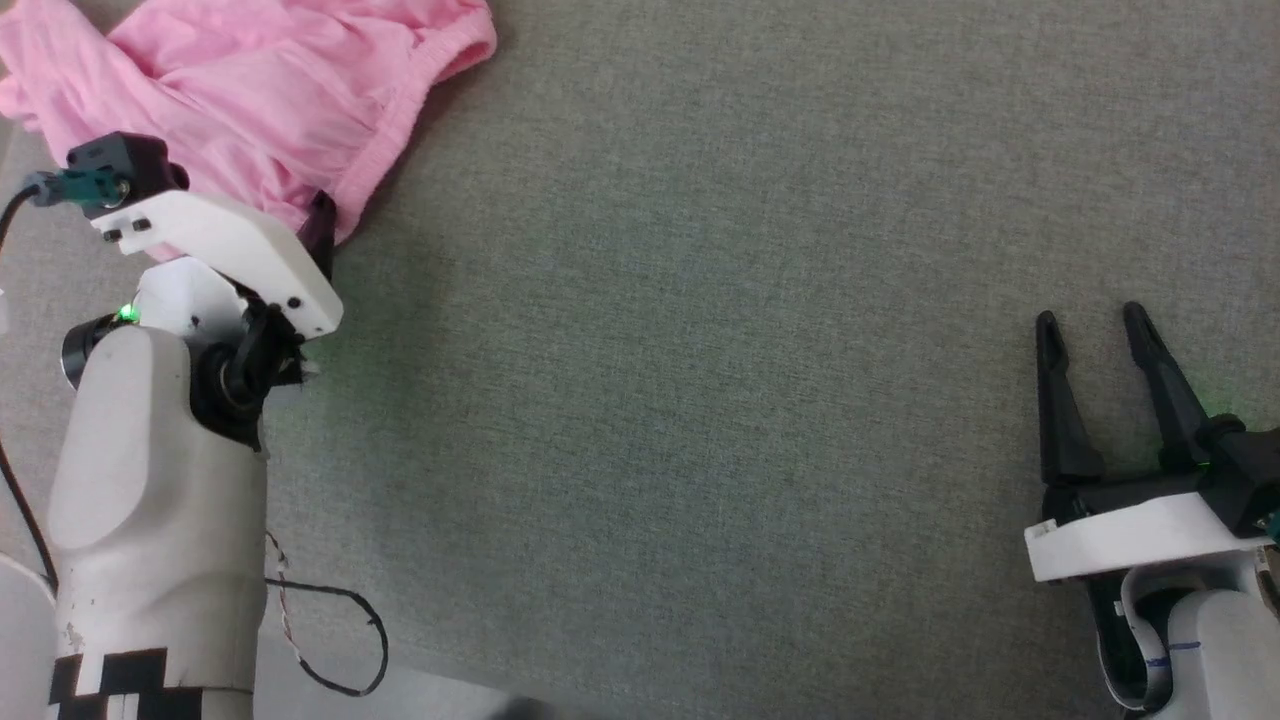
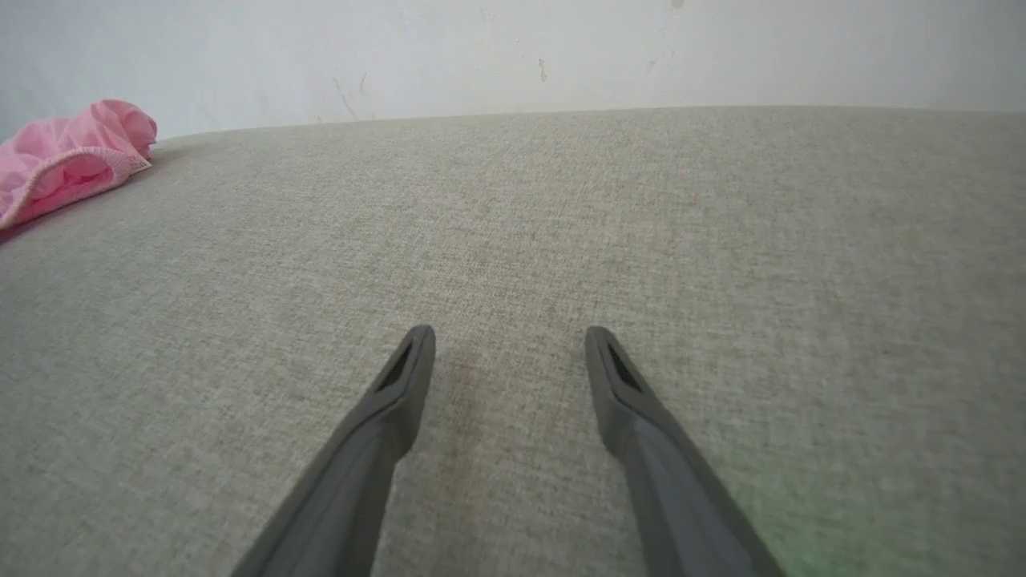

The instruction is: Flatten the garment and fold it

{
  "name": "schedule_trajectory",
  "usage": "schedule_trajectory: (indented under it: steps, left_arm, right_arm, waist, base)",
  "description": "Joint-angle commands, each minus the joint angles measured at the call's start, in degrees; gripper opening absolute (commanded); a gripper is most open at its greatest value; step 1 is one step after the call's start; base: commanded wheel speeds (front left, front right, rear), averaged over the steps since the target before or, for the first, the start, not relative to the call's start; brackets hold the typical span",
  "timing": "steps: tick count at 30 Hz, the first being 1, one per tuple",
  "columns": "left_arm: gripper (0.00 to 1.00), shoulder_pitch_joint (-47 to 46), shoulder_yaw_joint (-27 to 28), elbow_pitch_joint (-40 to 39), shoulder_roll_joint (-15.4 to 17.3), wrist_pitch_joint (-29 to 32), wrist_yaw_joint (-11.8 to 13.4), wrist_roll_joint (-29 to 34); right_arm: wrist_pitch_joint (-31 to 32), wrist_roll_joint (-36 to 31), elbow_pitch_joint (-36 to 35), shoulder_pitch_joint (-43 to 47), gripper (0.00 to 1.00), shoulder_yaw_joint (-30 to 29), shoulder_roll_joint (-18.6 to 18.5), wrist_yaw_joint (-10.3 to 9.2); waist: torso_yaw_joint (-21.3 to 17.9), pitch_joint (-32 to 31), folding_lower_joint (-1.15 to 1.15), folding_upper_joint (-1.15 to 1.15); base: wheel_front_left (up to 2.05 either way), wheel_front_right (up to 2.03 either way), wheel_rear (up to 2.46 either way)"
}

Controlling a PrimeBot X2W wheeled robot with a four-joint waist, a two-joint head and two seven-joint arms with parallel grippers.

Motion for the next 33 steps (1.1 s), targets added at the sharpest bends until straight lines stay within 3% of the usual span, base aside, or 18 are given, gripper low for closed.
schedule_trajectory:
  steps: [1,2,4,8,14,20,25,29,33]
  left_arm:
    - [1.00,0.56,-0.40,0.58,-0.59,1.25,0.32,-0.24]
    - [0.83,0.64,-0.47,0.39,-0.59,1.73,0.47,-0.33]
    - [0.00,1.00,-0.67,0.26,-0.59,3.26,0.72,-0.61]
    - [0.00,1.87,-0.09,-1.07,-0.02,3.70,1.61,-0.87]
    - [0.00,1.82,1.74,-5.09,0.95,-2.83,2.17,-0.39]
    - [0.00,-1.49,1.92,-10.20,2.46,-9.21,-0.99,-0.26]
    - [0.00,-6.03,1.09,-14.54,2.66,-11.15,-4.90,-2.01]
    - [0.00,-8.97,-1.05,-18.49,0.40,-11.34,-7.64,-4.24]
    - [0.00,-10.21,-3.82,-21.55,-2.77,-10.56,-8.77,-6.23]
  right_arm:
    - [-0.02,0.03,1.03,-0.51,1.00,0.11,-0.22,-0.05]
    - [-0.02,0.05,1.09,-0.54,1.00,0.16,-0.19,-0.05]
    - [-0.05,0.10,1.30,-0.56,1.00,0.25,-0.12,-0.05]
    - [-0.20,0.36,2.05,-0.72,1.00,0.65,0.04,-0.05]
    - [-0.80,0.69,3.98,-0.29,1.00,0.64,0.38,-0.05]
    - [-1.79,1.56,7.07,0.46,1.00,1.13,0.71,-0.05]
    - [-2.59,5.18,10.40,1.52,1.00,2.22,0.78,-0.05]
    - [-2.92,7.21,12.49,2.28,1.00,3.75,0.79,-0.05]
    - [-3.06,8.35,13.69,2.59,1.00,4.03,0.80,-0.05]
  waist:
    - [-0.01,0.00,0.00,0.00]
    - [0.06,-0.11,0.00,0.00]
    - [0.12,-0.54,0.00,0.00]
    - [-0.23,-1.79,0.00,0.00]
    - [-0.54,-5.28,0.00,0.00]
    - [-1.01,-11.23,0.00,0.00]
    - [-2.50,-17.07,0.00,0.00]
    - [-4.43,-20.61,0.00,0.00]
    - [-6.57,-22.36,0.00,0.00]
  base:
    - [0.00,0.00,0.00]
    - [0.00,0.00,0.00]
    - [0.00,0.00,0.00]
    - [0.00,0.00,0.00]
    - [0.00,0.00,0.00]
    - [0.00,0.00,0.00]
    - [0.00,0.00,0.00]
    - [0.00,0.00,0.00]
    - [0.00,0.00,0.00]
